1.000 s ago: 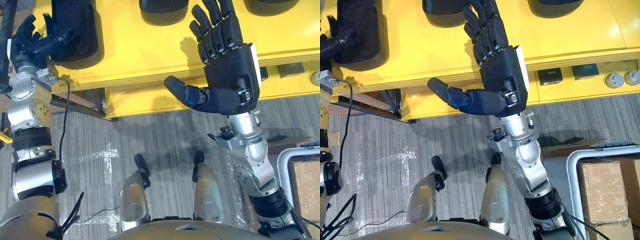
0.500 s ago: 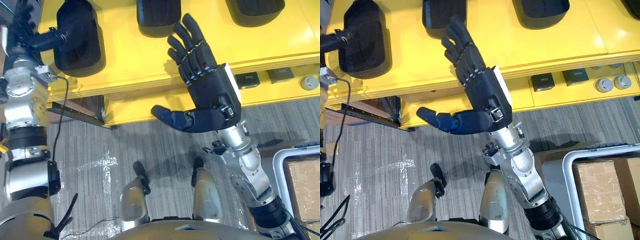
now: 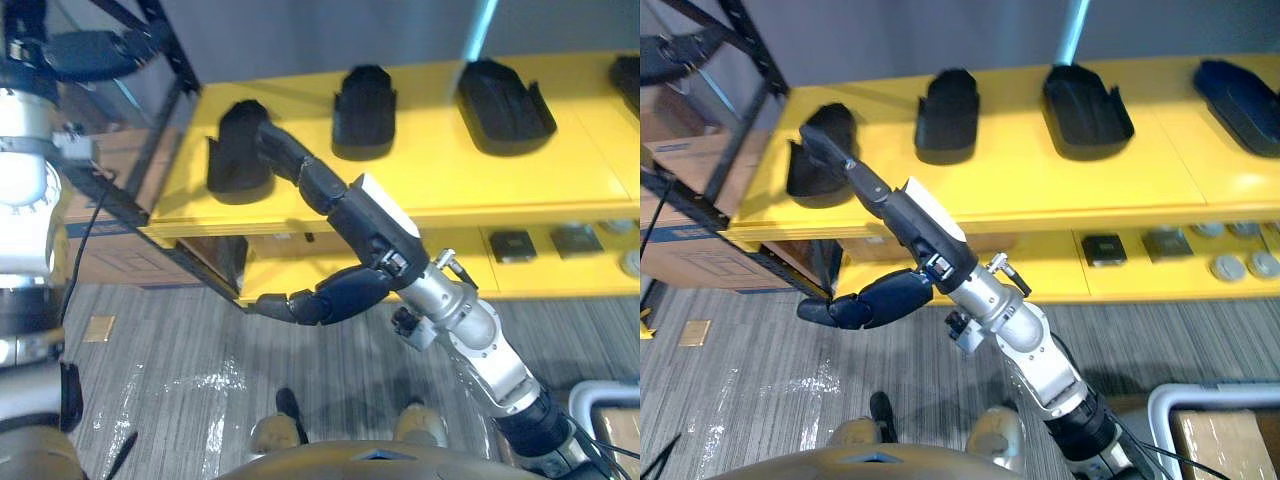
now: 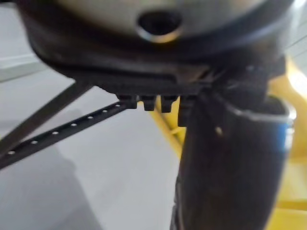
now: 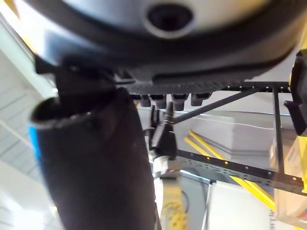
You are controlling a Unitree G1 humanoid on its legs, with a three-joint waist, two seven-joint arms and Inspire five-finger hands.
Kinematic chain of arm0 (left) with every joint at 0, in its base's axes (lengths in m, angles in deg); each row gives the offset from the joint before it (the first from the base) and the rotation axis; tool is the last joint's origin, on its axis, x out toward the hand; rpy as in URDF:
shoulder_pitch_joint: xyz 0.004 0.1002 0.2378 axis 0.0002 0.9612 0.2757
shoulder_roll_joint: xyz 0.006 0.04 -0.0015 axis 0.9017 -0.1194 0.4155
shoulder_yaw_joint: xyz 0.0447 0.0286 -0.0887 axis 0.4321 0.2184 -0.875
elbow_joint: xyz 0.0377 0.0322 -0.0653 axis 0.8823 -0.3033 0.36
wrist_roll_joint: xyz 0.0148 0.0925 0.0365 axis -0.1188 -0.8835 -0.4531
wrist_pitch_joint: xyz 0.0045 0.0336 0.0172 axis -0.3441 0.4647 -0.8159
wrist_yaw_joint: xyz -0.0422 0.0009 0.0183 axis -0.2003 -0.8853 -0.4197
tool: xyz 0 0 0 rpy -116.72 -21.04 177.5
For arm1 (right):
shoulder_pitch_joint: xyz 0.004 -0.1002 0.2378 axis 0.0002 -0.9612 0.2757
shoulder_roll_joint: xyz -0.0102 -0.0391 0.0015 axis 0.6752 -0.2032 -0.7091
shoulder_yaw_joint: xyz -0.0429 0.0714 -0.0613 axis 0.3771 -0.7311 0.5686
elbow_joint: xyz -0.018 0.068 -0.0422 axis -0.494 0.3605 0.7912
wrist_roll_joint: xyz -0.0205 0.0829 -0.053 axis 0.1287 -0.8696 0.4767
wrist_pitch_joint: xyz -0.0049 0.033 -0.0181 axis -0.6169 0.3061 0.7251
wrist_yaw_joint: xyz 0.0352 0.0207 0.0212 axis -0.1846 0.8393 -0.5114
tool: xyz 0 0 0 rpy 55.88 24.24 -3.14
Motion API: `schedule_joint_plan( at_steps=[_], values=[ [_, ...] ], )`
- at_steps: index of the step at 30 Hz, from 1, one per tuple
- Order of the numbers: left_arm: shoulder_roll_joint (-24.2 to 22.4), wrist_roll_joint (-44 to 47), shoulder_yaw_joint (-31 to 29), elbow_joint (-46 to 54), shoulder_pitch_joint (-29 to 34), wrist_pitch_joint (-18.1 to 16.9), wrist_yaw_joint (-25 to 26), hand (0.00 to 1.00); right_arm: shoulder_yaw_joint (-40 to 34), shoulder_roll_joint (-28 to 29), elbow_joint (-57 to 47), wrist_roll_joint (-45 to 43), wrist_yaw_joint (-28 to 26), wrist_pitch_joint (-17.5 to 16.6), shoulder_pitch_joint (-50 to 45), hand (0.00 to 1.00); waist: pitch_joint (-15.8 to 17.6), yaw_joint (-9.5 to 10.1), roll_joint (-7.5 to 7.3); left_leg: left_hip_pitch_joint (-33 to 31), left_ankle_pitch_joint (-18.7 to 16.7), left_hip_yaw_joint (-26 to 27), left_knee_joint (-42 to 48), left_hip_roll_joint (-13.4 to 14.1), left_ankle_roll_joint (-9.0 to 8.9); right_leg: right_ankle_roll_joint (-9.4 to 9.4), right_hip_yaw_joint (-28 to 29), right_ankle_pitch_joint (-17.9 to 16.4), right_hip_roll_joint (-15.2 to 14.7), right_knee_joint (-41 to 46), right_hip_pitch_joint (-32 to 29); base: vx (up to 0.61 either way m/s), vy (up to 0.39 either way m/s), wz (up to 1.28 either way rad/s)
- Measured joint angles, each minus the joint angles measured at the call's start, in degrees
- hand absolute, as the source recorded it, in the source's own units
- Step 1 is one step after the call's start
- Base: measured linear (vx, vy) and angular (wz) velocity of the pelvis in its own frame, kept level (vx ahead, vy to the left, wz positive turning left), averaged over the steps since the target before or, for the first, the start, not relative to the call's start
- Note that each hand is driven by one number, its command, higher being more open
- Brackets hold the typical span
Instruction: Walk over and take three plastic housings, then place them on the shelf
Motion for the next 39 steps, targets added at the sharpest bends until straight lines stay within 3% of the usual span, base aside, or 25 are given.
schedule_joint_plan(
  at_steps=[2,3,8,13,15,17,19,20,24,30,39],
  values=[
    [-6.5,3.5,-0.3,10.5,8.1,-1.5,-2.6,1.0,0.0,1.3,6.8,1.7,2.2,0.8,2.7,1.0,-1.8,1.42,0.36,0.0,0.1,-2.4,-0.1,-0.5,0.08,0.48,-2.5,0.0,-0.3,-1.5,2.5,-0.02,0.015,0.65],
    [-13.0,4.2,-0.2,18.0,15.5,-2.4,-5.1,1.0,-0.4,2.8,12.4,3.7,3.9,1.5,4.9,1.0,-2.6,2.66,0.79,0.0,0.0,-4.6,-0.3,-0.8,0.1,0.51,-4.9,-0.1,-0.3,-3.0,4.3,-0.03,0.011,0.6],
    [-23.9,6.2,0.4,25.3,28.3,-3.5,-15.3,1.0,-0.4,6.7,29.7,11.5,9.7,3.4,11.6,1.0,-3.5,7.36,0.62,-0.7,1.2,-10.6,-1.9,-1.0,0.11,0.71,-10.8,0.8,1.3,-6.7,9.1,-0.05,-0.008,0.62],
    [-31.6,-1.6,-4.2,24.6,33.0,-8.1,-11.5,1.0,-0.4,9.1,40.6,16.7,17.3,2.8,17.5,1.0,-3.6,10.67,0.41,-2.2,2.6,-15.0,-1.9,-1.5,-0.1,1.4,-15.0,2.8,2.6,-10.3,12.3,-0.03,-0.02,0.45],
    [-34.7,-1.7,-5.7,24.3,34.7,-9.8,-9.9,1.0,-0.6,9.0,43.2,18.0,20.0,2.2,18.8,1.0,-3.6,11.23,0.35,-2.3,2.7,-16.4,-1.9,-2.0,-0.02,1.49,-16.5,2.9,2.6,-10.8,13.6,0.01,-0.012,0.38],
    [-38.8,-1.7,-7.1,24.3,37.6,-13.3,-8.2,1.0,-1.5,9.0,48.3,20.1,24.1,2.1,21.5,1.0,-3.6,13.26,0.25,-2.5,2.8,-17.9,-1.9,-2.3,-0.05,1.41,-17.9,2.9,3.0,-11.6,14.8,0.0,-0.012,0.35],
    [-39.9,-1.8,-7.2,24.3,38.8,-15.3,-7.1,1.0,-2.0,9.0,52.1,21.3,26.7,2.1,23.6,1.0,-3.6,14.58,0.21,-2.9,3.1,-19.0,-1.9,-2.3,-0.15,1.29,-19.1,2.8,3.4,-11.9,15.3,-0.04,-0.023,0.36],
    [-40.9,-4.0,-7.2,24.4,40.0,-17.4,-5.2,1.0,-2.3,8.9,55.5,23.5,30.7,2.2,25.9,1.0,-3.4,15.69,0.17,-3.8,3.4,-20.3,-2.0,-2.2,-0.04,1.14,-20.2,2.7,3.9,-12.2,15.4,-0.05,-0.031,0.43],
    [-41.7,-6.0,-7.2,24.4,41.6,-18.2,-2.1,1.0,-2.7,9.3,57.5,26.9,36.5,2.3,27.9,1.0,-2.5,17.09,-0.03,-4.4,3.7,-21.3,-2.1,-2.2,-0.01,1.1,-20.9,2.7,4.3,-12.2,15.4,-0.04,-0.007,0.17],
    [-43.1,-5.8,-7.7,24.2,44.5,-18.2,1.3,1.0,-4.8,5.9,60.5,32.9,40.5,2.9,31.9,1.0,0.3,17.04,-0.45,-6.6,4.4,-22.8,-2.0,-2.3,0.09,0.64,-21.9,2.2,4.2,-10.5,13.7,-0.04,0.004,0.1],
    [-43.2,4.6,-8.1,21.2,44.3,-18.2,-2.8,1.0,-9.4,1.4,58.0,33.9,42.8,4.2,32.9,1.0,5.1,16.63,-2.24,-8.4,4.9,-21.7,-2.0,-1.7,0.11,0.21,-19.1,0.7,3.3,-6.4,9.1,-0.04,-0.01,-0.08]
  ],
)
